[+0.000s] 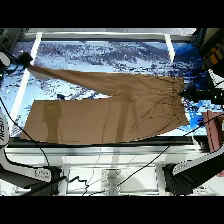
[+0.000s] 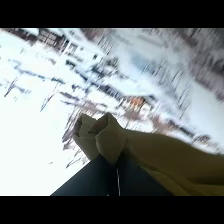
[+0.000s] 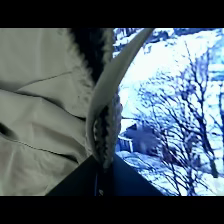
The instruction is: Fold the clothes and pants, and hang the long-sleeved shirts on hangers.
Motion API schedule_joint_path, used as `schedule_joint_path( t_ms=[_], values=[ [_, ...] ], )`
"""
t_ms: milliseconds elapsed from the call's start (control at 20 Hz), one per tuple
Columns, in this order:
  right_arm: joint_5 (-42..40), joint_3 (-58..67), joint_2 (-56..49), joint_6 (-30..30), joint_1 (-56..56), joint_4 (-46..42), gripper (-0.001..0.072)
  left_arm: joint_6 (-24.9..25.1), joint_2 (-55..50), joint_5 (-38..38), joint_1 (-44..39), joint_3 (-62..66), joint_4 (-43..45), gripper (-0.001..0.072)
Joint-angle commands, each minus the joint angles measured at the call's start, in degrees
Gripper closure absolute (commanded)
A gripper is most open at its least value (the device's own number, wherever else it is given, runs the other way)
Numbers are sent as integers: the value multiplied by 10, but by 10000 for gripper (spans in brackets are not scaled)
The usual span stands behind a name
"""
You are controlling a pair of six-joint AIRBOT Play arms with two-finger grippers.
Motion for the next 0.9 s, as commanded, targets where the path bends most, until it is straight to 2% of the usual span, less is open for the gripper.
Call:
schedule_joint_path(
  t_ms=[0, 100, 200, 400, 550, 850],
  values=[
    [5, 0, 0, 3, 0, 2, 676, 38, 4, -114, 6, -74, 74, 681],
    [15, 0, 0, 3, 0, 2, 676, 38, 4, -50, 10, -140, 79, 682],
    [24, 0, 0, 12, 0, 1, 676, 17, 4, -5, 10, -183, 78, 681],
    [16, 0, 0, 14, 0, -13, 676, -9, 4, -23, 15, -210, 85, 682],
    [17, 0, 0, 15, 0, -15, 676, -54, 4, -36, 31, -229, 100, 682],
    [11, 0, 0, 17, 0, -15, 676, -54, 4, 88, 39, -233, 100, 681]
  ],
)
